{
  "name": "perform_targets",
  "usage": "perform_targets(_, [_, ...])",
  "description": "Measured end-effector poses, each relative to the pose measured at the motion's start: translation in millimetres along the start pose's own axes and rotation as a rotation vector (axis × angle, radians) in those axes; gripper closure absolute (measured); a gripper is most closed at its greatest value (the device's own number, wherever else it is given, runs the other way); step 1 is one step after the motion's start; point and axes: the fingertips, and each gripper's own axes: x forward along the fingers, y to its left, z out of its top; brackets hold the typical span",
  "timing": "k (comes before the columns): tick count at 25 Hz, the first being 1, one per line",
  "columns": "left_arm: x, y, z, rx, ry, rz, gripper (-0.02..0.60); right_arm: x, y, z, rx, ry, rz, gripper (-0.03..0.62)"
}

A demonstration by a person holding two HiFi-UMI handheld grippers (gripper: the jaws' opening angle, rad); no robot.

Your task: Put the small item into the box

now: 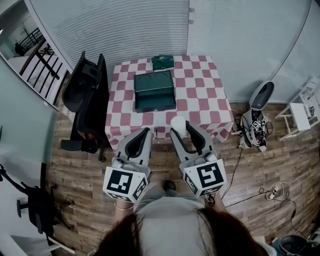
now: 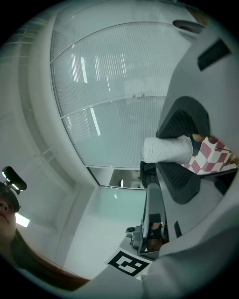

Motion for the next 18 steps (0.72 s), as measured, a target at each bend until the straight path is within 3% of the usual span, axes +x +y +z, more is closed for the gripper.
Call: perform_targets(18, [20,23,-6,-0.023,0.007,0.028,0.572,32,-9,-7,0.010,0.014,0.030,0.416])
